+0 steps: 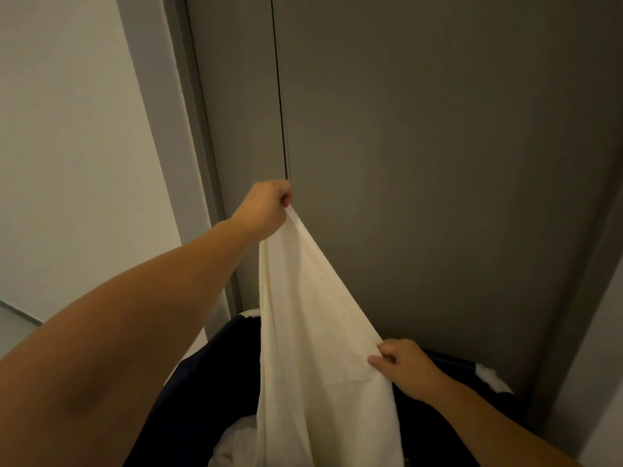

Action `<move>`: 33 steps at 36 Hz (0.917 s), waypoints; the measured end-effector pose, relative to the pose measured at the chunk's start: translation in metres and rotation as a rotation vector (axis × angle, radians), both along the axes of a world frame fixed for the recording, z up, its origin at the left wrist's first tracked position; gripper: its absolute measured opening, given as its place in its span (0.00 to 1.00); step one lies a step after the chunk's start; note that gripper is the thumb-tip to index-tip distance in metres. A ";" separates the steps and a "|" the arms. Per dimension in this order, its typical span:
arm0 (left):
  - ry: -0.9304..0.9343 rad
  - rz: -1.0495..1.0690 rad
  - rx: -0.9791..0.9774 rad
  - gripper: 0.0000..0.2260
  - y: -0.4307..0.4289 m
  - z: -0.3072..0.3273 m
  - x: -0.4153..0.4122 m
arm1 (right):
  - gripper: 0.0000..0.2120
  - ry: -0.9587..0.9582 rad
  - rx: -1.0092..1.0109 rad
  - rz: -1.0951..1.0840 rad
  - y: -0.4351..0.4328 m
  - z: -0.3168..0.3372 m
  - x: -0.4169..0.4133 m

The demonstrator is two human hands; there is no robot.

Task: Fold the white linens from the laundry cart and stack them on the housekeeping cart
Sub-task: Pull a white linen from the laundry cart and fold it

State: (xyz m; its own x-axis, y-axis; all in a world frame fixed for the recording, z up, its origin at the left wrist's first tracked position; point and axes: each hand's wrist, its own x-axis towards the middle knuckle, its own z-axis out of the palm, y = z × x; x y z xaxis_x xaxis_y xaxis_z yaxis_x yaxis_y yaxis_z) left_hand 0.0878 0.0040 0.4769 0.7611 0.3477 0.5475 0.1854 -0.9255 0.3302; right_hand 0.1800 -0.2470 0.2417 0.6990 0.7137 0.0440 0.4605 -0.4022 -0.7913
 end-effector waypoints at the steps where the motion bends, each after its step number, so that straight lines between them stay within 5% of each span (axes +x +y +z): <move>1: -0.005 0.004 -0.007 0.15 -0.001 0.001 0.002 | 0.19 -0.016 -0.021 -0.010 -0.003 -0.003 0.002; 10: -0.050 0.098 0.053 0.10 -0.006 0.001 0.007 | 0.15 -0.155 0.142 -0.268 -0.037 0.038 0.024; 20: -0.168 0.065 -0.174 0.08 0.017 -0.039 -0.003 | 0.02 -0.004 0.324 -0.346 -0.081 0.106 0.029; 23: -0.038 -0.057 -0.199 0.13 0.005 -0.042 -0.005 | 0.10 -0.021 0.319 -0.415 -0.086 0.112 0.034; 27: 0.224 -0.156 -0.105 0.24 -0.014 -0.039 0.000 | 0.07 -0.097 0.297 -0.435 -0.084 0.122 0.035; 33: 0.307 -0.390 -0.105 0.26 -0.076 -0.047 0.020 | 0.12 -0.288 0.121 -0.316 -0.062 0.142 0.022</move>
State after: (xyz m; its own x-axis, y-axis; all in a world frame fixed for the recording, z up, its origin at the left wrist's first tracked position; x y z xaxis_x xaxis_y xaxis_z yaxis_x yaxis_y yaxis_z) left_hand 0.1076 -0.0718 0.4297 0.9656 0.0462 0.2559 -0.0649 -0.9101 0.4093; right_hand 0.2025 -0.3086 0.3841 0.8290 0.4451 0.3387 0.5384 -0.4712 -0.6986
